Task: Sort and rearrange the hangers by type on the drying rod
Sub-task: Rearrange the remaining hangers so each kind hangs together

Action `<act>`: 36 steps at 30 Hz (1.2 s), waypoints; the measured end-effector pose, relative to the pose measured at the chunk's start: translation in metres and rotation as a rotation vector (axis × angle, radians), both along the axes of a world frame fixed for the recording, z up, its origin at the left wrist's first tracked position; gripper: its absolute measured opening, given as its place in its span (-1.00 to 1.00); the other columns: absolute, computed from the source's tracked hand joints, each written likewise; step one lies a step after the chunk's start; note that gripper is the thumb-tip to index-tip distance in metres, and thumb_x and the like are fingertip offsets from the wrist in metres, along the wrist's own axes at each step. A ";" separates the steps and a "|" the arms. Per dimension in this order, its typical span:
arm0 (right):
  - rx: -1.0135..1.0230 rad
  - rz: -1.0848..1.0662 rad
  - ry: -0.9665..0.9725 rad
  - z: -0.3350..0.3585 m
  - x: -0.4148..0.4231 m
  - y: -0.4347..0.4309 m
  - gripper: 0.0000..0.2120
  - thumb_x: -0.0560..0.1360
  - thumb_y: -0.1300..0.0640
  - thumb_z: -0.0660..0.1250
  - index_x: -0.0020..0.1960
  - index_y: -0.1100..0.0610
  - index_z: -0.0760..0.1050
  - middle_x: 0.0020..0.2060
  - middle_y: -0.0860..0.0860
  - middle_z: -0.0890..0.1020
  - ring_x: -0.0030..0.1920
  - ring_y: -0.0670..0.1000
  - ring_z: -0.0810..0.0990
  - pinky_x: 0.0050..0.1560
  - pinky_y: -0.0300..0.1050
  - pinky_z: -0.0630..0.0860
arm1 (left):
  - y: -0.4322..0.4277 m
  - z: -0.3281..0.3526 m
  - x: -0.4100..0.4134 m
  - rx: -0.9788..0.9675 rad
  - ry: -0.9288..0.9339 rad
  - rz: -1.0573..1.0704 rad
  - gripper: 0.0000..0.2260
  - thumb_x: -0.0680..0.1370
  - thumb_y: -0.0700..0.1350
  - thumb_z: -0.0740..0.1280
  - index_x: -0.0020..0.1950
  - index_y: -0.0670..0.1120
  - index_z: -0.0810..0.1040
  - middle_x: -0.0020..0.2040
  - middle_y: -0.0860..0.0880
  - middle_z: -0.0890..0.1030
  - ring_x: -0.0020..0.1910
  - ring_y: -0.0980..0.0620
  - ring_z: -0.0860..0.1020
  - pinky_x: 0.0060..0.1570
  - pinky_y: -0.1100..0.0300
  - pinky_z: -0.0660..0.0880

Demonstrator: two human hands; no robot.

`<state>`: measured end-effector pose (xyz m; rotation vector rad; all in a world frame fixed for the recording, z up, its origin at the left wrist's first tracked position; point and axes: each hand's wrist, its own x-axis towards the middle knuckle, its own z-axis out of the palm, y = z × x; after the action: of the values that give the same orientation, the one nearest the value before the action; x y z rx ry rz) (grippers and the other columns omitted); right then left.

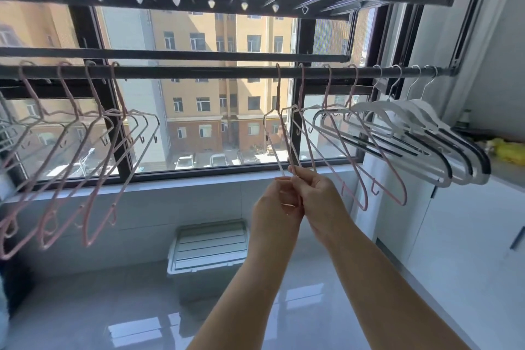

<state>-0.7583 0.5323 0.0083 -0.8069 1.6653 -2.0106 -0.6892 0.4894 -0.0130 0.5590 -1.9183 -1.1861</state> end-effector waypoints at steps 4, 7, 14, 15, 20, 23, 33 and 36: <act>0.008 -0.012 -0.009 0.000 0.003 0.000 -0.79 0.56 0.31 0.17 0.09 0.12 0.50 -0.37 -0.07 0.67 -0.34 -0.12 0.65 -0.37 -0.33 0.52 | -0.001 -0.003 0.004 -0.015 -0.002 -0.001 -0.82 0.42 -0.23 0.35 -0.05 0.01 0.52 -0.28 0.09 0.63 -0.27 0.13 0.60 -0.21 0.29 0.52; 0.053 -0.028 0.001 -0.002 0.005 -0.002 -0.76 0.56 0.28 0.17 0.19 0.16 0.48 -0.28 -0.03 0.66 -0.22 -0.04 0.64 -0.14 -0.16 0.55 | 0.000 -0.006 0.009 -0.026 0.006 -0.008 -0.78 0.43 -0.23 0.37 0.03 -0.01 0.51 -0.25 0.15 0.61 -0.25 0.21 0.59 -0.23 0.44 0.47; 0.187 -0.131 0.209 -0.003 0.023 0.001 -0.63 0.56 0.19 0.21 0.36 0.15 0.32 0.16 0.03 0.52 0.10 -0.04 0.52 -0.08 -0.43 0.47 | -0.027 -0.001 0.059 -0.149 -0.014 0.138 -0.55 0.39 -0.17 0.45 0.24 -0.07 0.41 0.06 0.04 0.51 0.03 0.10 0.50 0.03 0.36 0.41; 0.220 -0.225 0.319 -0.005 0.027 -0.001 -0.59 0.54 0.18 0.24 0.37 0.11 0.29 0.24 0.02 0.45 0.21 -0.02 0.45 0.06 -0.35 0.43 | -0.037 0.005 0.073 -0.197 0.022 0.228 -0.57 0.41 -0.18 0.44 0.24 -0.09 0.42 0.09 0.01 0.52 0.07 0.09 0.49 0.10 0.32 0.39; 0.043 -0.332 0.682 -0.014 0.085 -0.027 -0.58 0.45 0.29 0.32 0.27 0.09 0.37 0.15 -0.10 0.36 0.21 -0.15 0.28 0.23 -0.43 0.14 | -0.089 0.025 0.138 -0.357 0.065 0.659 -0.62 0.43 -0.23 0.40 0.23 -0.19 0.45 0.17 -0.14 0.54 0.21 -0.07 0.47 0.27 0.20 0.30; 0.090 -0.036 0.670 -0.023 0.117 -0.059 -0.62 0.48 0.25 0.29 0.27 0.04 0.38 0.13 -0.12 0.38 0.17 -0.14 0.36 0.25 -0.36 0.26 | -0.111 0.022 0.165 -0.315 -0.021 0.728 -0.58 0.46 -0.21 0.38 0.29 -0.23 0.40 0.23 -0.19 0.50 0.27 -0.12 0.44 0.28 0.21 0.26; 0.233 0.313 0.341 -0.022 0.173 -0.148 -0.66 0.58 0.16 0.09 0.34 0.19 0.30 0.02 0.01 0.50 0.10 0.06 0.45 0.12 -0.10 0.36 | -0.131 -0.014 0.196 -0.131 -0.175 0.448 -0.66 0.47 -0.25 0.35 0.23 -0.14 0.43 -0.04 -0.02 0.59 -0.12 0.08 0.53 -0.02 0.23 0.45; 0.180 0.327 0.147 -0.015 0.172 -0.156 -0.71 0.56 0.16 0.17 0.25 0.22 0.42 -0.03 0.03 0.55 0.00 0.01 0.53 -0.02 -0.17 0.43 | -0.128 -0.019 0.190 -0.097 -0.138 0.404 -0.67 0.45 -0.30 0.35 0.18 -0.07 0.45 -0.23 0.13 0.57 -0.21 0.15 0.57 -0.15 0.36 0.44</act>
<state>-0.5867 0.3758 -0.0068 -1.1018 1.6387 -1.5901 -0.4988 0.3610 -0.0319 0.9440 -1.8497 -0.8086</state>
